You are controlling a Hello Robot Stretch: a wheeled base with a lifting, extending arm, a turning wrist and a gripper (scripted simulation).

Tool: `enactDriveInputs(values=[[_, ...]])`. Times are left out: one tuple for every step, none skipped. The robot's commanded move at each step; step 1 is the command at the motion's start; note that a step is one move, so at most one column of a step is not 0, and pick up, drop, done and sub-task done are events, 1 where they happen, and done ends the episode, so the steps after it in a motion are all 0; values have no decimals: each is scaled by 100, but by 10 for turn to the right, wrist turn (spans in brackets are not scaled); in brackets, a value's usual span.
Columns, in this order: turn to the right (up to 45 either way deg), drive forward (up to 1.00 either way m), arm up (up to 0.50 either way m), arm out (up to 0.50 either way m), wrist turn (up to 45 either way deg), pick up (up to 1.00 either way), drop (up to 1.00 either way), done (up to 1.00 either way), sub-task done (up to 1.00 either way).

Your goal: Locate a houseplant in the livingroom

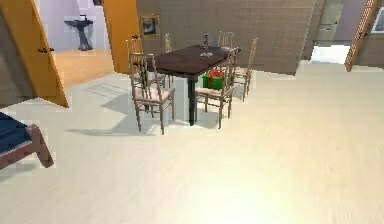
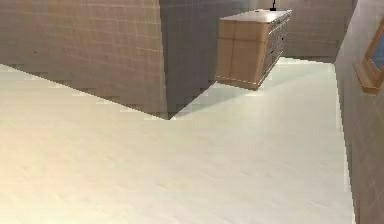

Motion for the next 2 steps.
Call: enactDriveInputs(values=[[300,0,0,0,0,0,0,0,0],[0,100,0,0,0,0,0,0,0]])
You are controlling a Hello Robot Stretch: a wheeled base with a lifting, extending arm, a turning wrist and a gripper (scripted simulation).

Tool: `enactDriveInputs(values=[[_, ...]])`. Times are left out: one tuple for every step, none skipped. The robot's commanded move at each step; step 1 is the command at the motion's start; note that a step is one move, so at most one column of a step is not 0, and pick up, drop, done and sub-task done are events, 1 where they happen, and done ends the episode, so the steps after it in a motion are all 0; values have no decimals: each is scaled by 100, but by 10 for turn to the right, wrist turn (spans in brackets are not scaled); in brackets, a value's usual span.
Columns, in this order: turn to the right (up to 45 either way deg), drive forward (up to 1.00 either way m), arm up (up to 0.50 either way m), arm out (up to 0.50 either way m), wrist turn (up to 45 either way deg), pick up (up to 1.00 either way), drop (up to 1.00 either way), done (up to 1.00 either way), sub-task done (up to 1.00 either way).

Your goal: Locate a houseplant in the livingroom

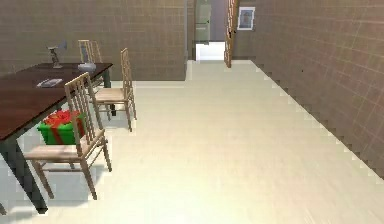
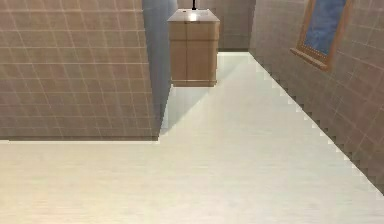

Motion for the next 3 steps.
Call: enactDriveInputs(values=[[30,0,0,0,0,0,0,0,0],[0,100,0,0,0,0,0,0,0],[30,0,0,0,0,0,0,0,0]])
